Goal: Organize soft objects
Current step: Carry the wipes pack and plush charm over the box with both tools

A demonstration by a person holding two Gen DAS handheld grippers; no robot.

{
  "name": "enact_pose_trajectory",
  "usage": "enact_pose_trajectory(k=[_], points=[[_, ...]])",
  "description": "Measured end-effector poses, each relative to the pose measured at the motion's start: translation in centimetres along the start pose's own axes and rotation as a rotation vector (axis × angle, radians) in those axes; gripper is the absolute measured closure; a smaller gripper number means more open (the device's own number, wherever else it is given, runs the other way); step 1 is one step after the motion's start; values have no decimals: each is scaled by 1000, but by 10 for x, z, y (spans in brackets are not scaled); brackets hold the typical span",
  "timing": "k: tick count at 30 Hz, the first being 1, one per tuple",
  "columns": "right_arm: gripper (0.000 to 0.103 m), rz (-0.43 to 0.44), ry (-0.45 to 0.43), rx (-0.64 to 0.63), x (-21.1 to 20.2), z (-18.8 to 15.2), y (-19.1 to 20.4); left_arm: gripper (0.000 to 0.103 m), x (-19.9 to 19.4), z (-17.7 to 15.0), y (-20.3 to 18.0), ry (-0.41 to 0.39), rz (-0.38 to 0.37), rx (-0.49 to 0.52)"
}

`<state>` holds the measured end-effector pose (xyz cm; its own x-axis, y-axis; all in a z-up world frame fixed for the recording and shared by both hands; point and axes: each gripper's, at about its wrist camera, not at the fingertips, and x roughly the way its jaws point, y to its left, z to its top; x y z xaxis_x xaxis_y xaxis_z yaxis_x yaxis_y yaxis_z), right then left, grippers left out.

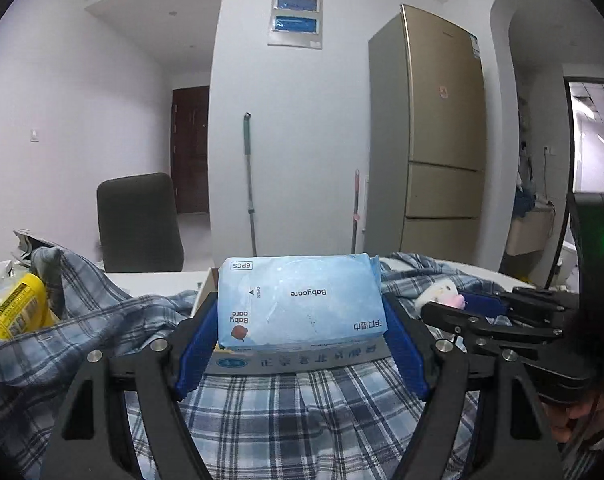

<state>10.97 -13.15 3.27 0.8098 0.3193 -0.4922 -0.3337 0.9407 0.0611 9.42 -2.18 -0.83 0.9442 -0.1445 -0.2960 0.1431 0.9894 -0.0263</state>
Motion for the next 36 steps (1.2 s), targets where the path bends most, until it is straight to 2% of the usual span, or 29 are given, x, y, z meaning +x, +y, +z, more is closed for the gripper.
enact_pose_trajectory(k=[4,7,9,14,18,24,29,36], points=[[72,-1,-27,7,-5,8,-3,24,-2,12,4,-7,-11,0],[72,-17,-70,-22,-6,20,1,24,0,24,10,-34,-50,-4],[72,-9,-99,-36,-3,30,4,24,2,32,13,-80,-96,3],[72,16,-164,-33,20,54,0,24,17,44,22,-187,-95,11],[72,25,-196,-64,49,64,0,24,38,47,29,-230,-112,7],[72,50,-130,-33,99,65,-1,24,67,41,38,-274,-100,-43],[72,80,-80,-60,116,50,3,24,87,32,47,-247,-60,-45],[72,119,-50,-67,124,43,6,24,98,23,55,-210,-48,-51]])
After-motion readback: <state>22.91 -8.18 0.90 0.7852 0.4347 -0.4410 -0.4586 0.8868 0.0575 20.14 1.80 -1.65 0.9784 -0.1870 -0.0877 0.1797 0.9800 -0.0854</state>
